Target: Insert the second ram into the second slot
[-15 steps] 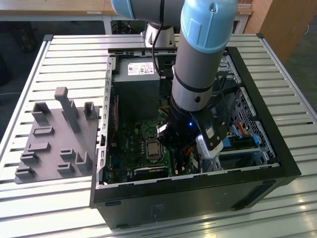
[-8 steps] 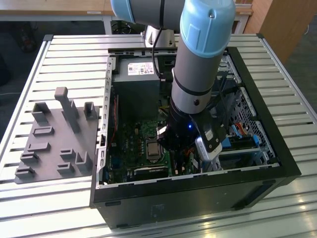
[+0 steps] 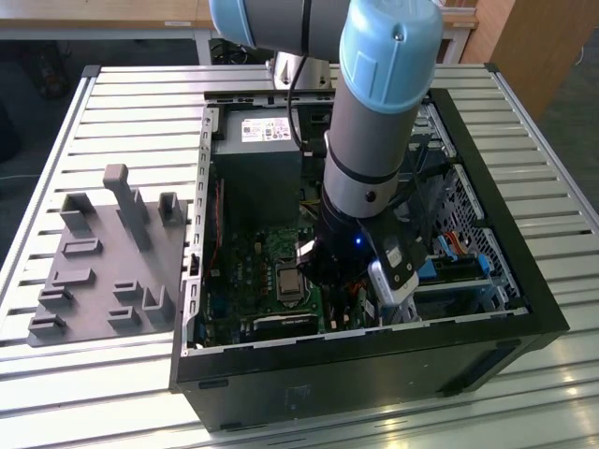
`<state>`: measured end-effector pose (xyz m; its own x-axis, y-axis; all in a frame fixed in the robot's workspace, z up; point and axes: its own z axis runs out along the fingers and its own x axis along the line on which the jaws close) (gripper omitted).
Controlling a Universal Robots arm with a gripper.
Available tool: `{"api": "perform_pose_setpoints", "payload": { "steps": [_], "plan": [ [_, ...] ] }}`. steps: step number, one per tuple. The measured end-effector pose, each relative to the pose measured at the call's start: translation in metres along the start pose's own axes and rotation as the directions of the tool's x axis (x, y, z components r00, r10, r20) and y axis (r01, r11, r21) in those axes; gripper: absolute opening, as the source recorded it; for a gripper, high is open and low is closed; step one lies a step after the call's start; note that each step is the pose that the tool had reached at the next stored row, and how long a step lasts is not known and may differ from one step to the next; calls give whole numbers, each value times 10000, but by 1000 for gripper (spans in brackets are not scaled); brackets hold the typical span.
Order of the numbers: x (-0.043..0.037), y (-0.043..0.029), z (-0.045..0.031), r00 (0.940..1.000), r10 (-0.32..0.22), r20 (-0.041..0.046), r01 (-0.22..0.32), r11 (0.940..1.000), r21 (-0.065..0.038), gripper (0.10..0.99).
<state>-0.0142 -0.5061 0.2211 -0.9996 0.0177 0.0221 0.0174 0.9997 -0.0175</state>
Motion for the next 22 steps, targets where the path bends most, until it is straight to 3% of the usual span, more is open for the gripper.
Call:
{"api": "perform_pose_setpoints", "payload": {
  "steps": [10,13,22],
  "plan": [
    [0,1,40,10000,0,0,0,10000,-32,106],
    [-1,4,14,10000,-2,7,2,10000,-98,106],
    [2,-1,-96,10000,-3,0,3,10000,-95,106]
  ]
}}
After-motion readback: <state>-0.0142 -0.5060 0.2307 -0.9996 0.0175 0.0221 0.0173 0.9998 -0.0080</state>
